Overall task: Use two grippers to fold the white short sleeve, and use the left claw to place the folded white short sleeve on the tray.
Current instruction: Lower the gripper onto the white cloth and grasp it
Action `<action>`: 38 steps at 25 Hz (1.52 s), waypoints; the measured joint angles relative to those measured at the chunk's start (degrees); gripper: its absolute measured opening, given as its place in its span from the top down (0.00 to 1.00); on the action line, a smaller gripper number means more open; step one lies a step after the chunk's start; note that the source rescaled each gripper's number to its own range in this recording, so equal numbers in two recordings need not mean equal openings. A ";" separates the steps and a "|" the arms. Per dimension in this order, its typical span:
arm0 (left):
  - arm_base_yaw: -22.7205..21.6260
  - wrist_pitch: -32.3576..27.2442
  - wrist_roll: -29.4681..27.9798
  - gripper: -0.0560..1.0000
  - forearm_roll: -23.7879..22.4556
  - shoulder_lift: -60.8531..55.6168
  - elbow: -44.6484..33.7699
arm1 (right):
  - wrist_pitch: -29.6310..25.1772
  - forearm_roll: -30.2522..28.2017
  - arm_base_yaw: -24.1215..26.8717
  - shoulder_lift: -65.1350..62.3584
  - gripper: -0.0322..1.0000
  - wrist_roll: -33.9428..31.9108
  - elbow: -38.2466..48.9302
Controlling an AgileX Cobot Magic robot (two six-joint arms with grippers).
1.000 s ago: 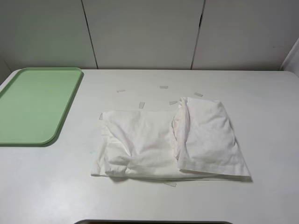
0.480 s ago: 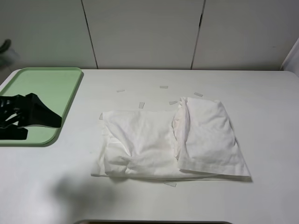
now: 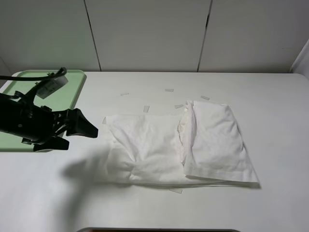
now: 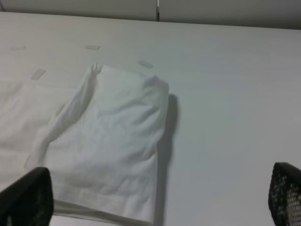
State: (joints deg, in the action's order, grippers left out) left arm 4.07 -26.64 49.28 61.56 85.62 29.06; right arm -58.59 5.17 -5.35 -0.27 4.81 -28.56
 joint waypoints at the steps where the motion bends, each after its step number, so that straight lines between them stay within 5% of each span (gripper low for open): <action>1: 0.88 0.42 1.93 0.02 2.63 1.79 0.04 | 0.00 0.00 0.00 0.00 0.00 0.00 0.00; 11: 11.16 2.74 19.59 0.03 26.15 15.58 2.78 | 0.00 0.00 0.00 0.00 0.00 0.00 0.00; 14: 12.57 3.31 20.58 0.03 28.19 17.05 2.83 | 0.00 0.00 0.00 0.00 0.00 0.00 0.00; 22: 12.86 3.42 20.76 0.03 28.32 17.78 2.84 | 0.00 0.00 0.00 0.00 0.00 0.00 0.00; 30: 11.61 4.83 15.31 0.04 16.57 17.78 3.39 | 0.00 0.00 0.00 0.00 0.00 0.00 0.00; 38: 11.03 5.19 13.30 0.04 13.59 17.78 3.80 | 0.00 0.00 0.00 0.00 0.00 0.00 0.00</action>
State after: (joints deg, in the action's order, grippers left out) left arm 15.10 -21.45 62.58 75.15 103.40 32.86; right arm -58.59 5.17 -5.35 -0.27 4.81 -28.56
